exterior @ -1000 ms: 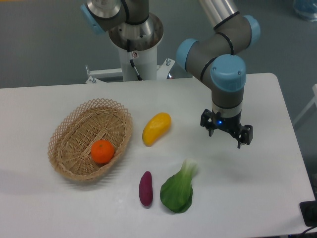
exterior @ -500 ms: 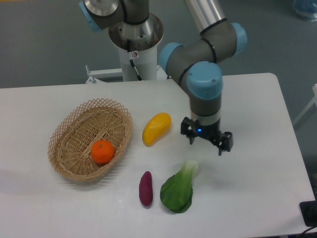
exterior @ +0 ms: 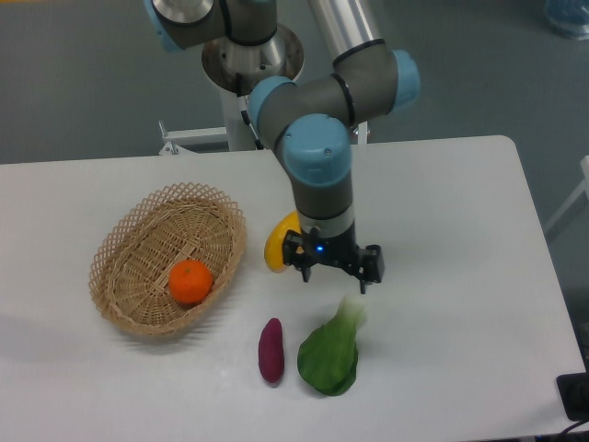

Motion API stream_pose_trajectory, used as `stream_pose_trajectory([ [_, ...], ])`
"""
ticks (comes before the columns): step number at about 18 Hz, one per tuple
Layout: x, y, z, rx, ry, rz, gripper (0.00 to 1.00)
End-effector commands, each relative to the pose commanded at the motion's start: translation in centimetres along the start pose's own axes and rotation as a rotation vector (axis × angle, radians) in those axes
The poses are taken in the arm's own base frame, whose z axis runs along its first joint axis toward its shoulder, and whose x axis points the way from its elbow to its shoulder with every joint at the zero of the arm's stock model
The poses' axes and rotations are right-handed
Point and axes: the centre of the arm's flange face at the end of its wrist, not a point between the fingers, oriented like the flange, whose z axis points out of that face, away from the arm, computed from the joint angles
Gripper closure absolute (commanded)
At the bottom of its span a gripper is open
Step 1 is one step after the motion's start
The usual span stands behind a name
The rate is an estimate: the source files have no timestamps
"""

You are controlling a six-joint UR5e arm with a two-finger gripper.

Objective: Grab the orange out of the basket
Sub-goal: 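Move the open gripper over the basket toward the orange, then lower the gripper onto the orange and close it around the fruit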

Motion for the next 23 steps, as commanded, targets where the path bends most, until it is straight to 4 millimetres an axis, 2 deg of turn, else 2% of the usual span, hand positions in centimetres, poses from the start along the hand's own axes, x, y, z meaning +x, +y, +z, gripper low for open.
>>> stream_pose_trajectory([
  [2,2.2,-0.6,-0.2,0.004,0.010,-0.006,0.00],
  [5,5.5,-0.3,0.4,-0.015,0.028,0.025,0.00],
  [8,9.9,-0.2,1.2,-0.045,0.054,0.025,0.00],
  [9,12.0,0.0,1.7,-0.062,0.063,-0.015,0.00],
  [11,13.9,-0.1,1.8,-0.068,0.069,-0.028,0.00],
  [14,16.0,-0.3,1.5,-0.063,0.074,-0.018,0.00],
  [16,17.6,-0.2,2.6,-0.092,0.061,-0.100,0.00],
  [18,18.4,-0.5,2.4,-0.086,0.062,-0.145,0.00],
  [21,20.2,-0.3,3.0,-0.099,0.068,-0.118,0.00],
  [23,20.4,-0.5,3.5,-0.102,0.073,-0.117,0.00],
])
